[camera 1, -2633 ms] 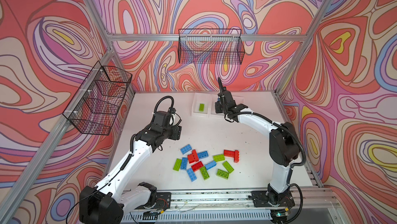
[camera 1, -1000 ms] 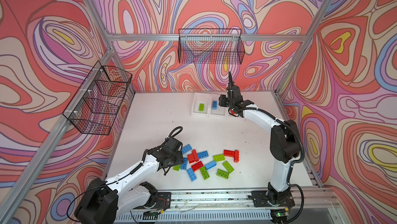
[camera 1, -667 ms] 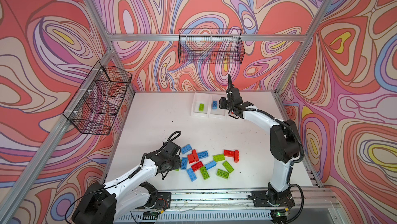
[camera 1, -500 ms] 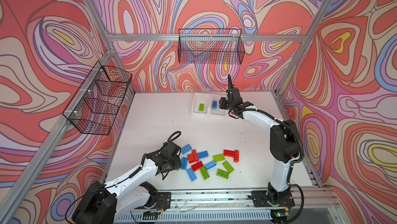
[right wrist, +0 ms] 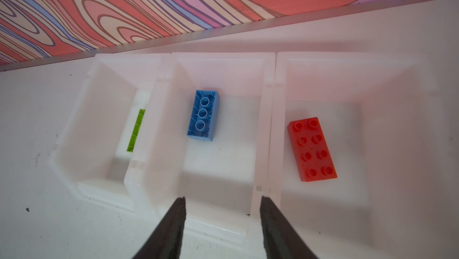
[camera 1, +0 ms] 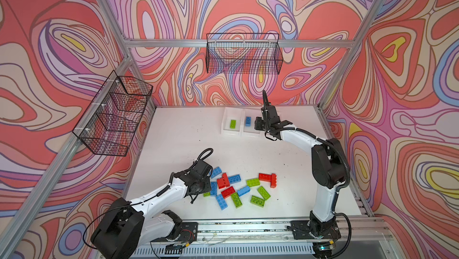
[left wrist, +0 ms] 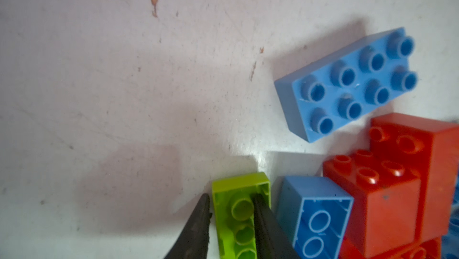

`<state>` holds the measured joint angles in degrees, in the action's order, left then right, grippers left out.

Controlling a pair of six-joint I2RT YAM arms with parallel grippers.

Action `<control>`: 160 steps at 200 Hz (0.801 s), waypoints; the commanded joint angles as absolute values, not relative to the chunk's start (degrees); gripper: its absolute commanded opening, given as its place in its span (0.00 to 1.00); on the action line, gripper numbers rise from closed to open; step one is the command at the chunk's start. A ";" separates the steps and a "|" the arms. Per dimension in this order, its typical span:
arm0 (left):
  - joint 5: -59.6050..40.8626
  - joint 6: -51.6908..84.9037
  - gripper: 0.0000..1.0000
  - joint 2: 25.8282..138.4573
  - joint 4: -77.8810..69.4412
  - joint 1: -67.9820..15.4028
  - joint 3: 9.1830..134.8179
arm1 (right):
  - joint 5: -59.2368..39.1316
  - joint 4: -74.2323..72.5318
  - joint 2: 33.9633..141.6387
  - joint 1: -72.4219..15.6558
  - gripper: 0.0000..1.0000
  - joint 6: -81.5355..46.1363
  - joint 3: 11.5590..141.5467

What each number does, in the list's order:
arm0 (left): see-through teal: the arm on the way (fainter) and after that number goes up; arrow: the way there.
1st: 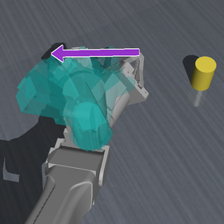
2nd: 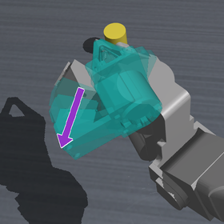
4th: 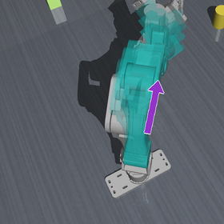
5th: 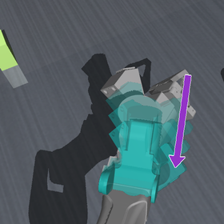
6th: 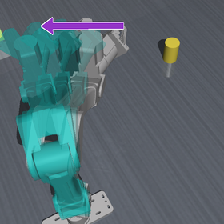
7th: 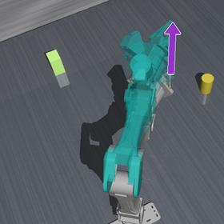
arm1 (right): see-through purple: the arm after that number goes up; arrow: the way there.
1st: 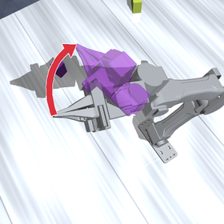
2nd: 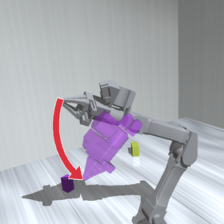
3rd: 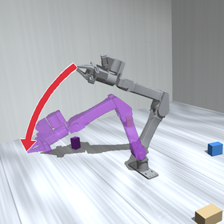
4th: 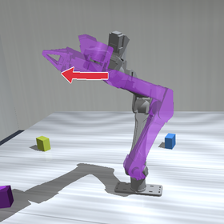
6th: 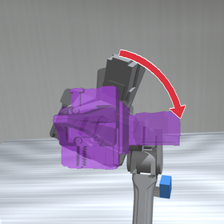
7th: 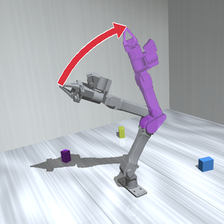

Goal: Sort the legos into containers by color
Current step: 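Grasp a lime-green brick with the left gripper while the right withdraws, then drop the green brick in the green bin while the right grasps red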

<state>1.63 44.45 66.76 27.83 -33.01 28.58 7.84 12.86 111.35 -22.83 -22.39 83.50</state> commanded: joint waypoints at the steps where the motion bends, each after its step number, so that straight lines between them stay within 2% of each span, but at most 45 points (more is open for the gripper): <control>1: 4.95 42.31 0.30 67.16 32.83 -33.18 31.63 | 9.05 14.49 108.69 -22.59 0.51 -22.27 83.74; 69: 7.78 35.38 0.26 69.11 32.96 -30.39 38.64 | 8.29 19.13 104.08 -22.54 0.51 -20.54 76.96; 105: 6.71 26.55 0.25 72.77 31.96 -26.60 49.77 | 7.15 18.80 97.83 -22.59 0.51 -19.91 68.57; 160: 2.57 15.81 0.25 86.76 28.07 -22.95 69.58 | 11.34 23.23 88.71 -22.59 0.51 -26.97 59.16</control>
<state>5.17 22.35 81.45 30.13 -23.81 63.96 9.17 21.08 93.25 -22.83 -22.48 63.16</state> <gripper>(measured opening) 0.256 0.509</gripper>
